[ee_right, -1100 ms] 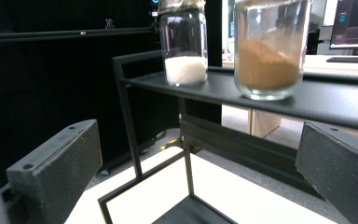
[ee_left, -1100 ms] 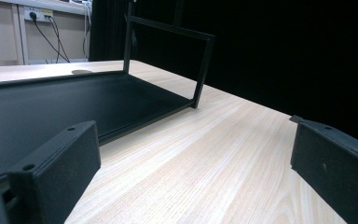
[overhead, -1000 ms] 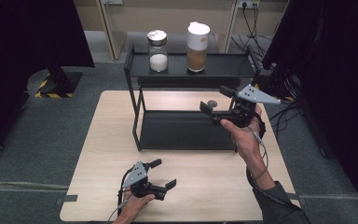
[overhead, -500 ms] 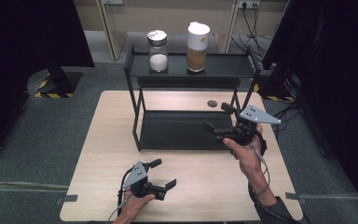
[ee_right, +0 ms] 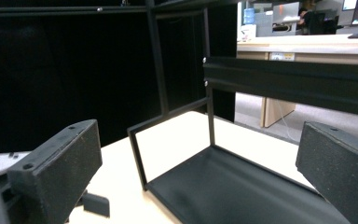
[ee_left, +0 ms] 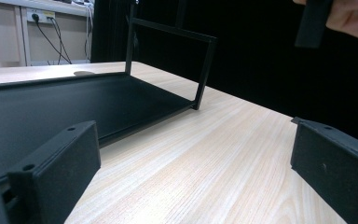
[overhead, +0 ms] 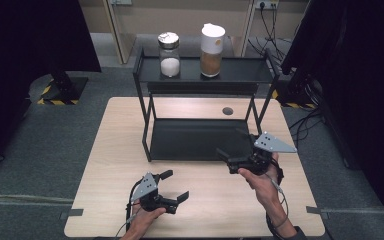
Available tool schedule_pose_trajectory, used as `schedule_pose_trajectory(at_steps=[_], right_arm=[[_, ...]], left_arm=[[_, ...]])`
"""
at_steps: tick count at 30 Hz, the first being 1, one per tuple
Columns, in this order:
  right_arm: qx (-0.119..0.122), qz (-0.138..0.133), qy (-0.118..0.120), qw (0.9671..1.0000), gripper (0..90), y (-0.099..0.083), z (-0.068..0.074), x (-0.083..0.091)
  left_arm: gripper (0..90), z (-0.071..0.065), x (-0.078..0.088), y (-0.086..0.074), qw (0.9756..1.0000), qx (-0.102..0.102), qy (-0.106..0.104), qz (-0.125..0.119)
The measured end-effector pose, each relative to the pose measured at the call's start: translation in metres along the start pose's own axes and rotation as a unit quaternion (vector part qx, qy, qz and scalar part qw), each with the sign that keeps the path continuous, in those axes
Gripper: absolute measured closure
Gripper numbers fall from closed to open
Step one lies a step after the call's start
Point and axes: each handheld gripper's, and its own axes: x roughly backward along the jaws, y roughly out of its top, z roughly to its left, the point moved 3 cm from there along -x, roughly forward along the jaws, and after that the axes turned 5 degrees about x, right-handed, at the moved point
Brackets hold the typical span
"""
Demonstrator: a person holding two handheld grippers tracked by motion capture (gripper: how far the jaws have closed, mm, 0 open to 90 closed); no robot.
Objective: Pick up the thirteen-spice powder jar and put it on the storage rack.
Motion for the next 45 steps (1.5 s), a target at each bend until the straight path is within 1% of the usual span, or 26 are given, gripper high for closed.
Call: schedule_pose_trajectory(at_steps=[10,17,21,26,32,37,40,45], right_arm=[[-0.006,0.010,0.011,0.9999,0.5,-0.023,0.009,0.003],[-0.013,0.015,0.010,0.9997,0.5,-0.039,0.013,0.007],[-0.021,0.009,0.011,0.9997,0.5,-0.051,0.013,0.008],[-0.028,0.009,0.012,0.9995,0.5,-0.061,0.015,0.011],[-0.035,0.013,0.016,0.9992,0.5,-0.071,0.017,0.012],[-0.036,0.024,0.021,0.9989,0.5,-0.079,0.019,0.012],[-0.040,0.029,0.022,0.9985,0.5,-0.084,0.020,0.012],[-0.041,0.035,0.022,0.9983,0.5,-0.090,0.021,0.014]], left_arm=[[0.9,0.000,0.000,0.000,1.0000,0.001,0.001,-0.001],[0.9,0.000,0.000,0.000,1.0000,0.001,0.001,-0.002],[0.9,0.000,0.001,0.000,1.0000,0.002,0.002,-0.002],[0.9,0.001,0.001,0.000,1.0000,0.002,0.002,-0.002],[0.8,0.001,0.001,0.000,1.0000,0.003,0.003,-0.003],[0.8,0.001,0.000,0.000,1.0000,0.003,0.003,-0.004],[0.9,0.002,0.000,0.000,1.0000,0.004,0.004,-0.003],[0.9,0.002,0.000,0.000,1.0000,0.006,0.006,-0.003]])
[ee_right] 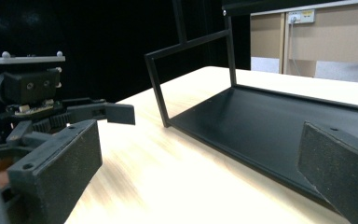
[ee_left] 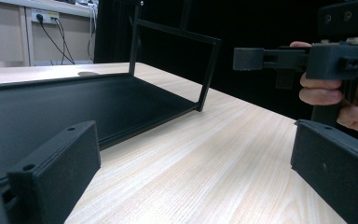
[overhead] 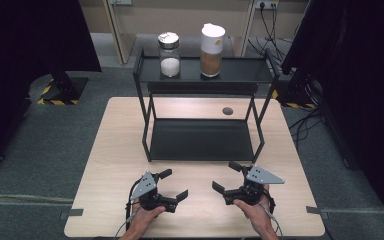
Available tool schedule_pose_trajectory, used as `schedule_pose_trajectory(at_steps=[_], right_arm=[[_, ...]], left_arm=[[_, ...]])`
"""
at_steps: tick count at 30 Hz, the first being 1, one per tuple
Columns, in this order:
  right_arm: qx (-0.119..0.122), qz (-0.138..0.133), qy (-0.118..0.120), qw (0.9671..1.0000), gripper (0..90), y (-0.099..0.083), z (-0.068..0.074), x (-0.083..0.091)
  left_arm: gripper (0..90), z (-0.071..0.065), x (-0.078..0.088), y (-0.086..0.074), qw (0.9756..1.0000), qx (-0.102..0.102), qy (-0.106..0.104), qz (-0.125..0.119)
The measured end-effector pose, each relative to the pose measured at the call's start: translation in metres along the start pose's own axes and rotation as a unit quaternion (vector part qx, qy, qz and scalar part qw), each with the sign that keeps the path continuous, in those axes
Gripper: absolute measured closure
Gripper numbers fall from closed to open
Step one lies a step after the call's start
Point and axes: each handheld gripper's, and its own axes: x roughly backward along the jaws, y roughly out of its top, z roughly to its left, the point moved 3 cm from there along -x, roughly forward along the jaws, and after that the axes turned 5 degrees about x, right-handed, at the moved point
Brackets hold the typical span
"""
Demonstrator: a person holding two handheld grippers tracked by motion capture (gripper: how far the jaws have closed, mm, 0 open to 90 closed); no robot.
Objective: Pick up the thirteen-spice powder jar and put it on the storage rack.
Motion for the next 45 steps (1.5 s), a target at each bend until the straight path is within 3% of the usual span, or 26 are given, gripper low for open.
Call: schedule_pose_trajectory(at_steps=[17,45], right_arm=[[-0.014,0.019,0.007,0.9997,0.5,-0.017,0.005,0.000],[-0.018,0.015,0.004,0.9997,0.5,-0.018,0.004,0.003]], left_arm=[[0.8,0.000,0.001,0.000,1.0000,-0.001,0.001,-0.002],[0.9,0.000,0.001,0.000,1.0000,0.000,0.000,-0.002]])
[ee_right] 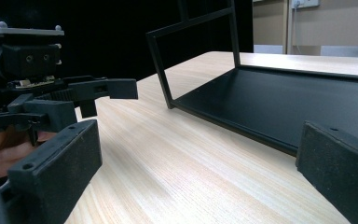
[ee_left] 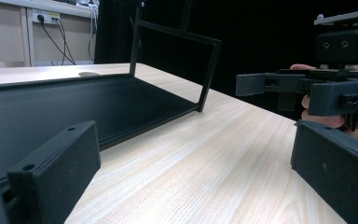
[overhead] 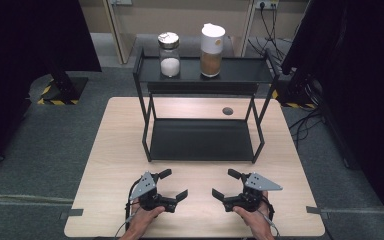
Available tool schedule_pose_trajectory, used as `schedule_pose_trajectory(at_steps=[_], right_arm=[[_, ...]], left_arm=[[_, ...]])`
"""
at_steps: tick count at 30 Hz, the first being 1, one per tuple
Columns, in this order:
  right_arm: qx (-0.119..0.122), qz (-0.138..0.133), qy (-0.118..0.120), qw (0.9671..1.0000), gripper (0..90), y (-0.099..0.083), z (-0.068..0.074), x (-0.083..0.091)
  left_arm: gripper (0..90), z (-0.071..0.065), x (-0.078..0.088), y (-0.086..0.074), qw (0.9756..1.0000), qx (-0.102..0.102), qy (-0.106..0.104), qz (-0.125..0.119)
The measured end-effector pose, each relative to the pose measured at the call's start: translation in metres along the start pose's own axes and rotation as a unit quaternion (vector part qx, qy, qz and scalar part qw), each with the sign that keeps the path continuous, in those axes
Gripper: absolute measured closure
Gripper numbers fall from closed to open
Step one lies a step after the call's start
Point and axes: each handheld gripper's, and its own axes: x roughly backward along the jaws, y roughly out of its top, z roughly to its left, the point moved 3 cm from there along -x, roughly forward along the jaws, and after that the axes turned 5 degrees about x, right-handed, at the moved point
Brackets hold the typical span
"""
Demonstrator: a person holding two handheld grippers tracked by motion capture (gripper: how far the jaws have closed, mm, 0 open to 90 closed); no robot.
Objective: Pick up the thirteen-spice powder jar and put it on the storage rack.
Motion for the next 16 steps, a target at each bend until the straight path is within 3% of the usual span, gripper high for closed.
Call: schedule_pose_trajectory(at_steps=[16], right_arm=[[-0.003,-0.004,-0.001,1.0000,0.5,0.0003,-0.0007,0.0013]], left_arm=[[0.9,-0.0001,0.0001,0.0002,1.0000,-0.001,0.001,-0.001]])
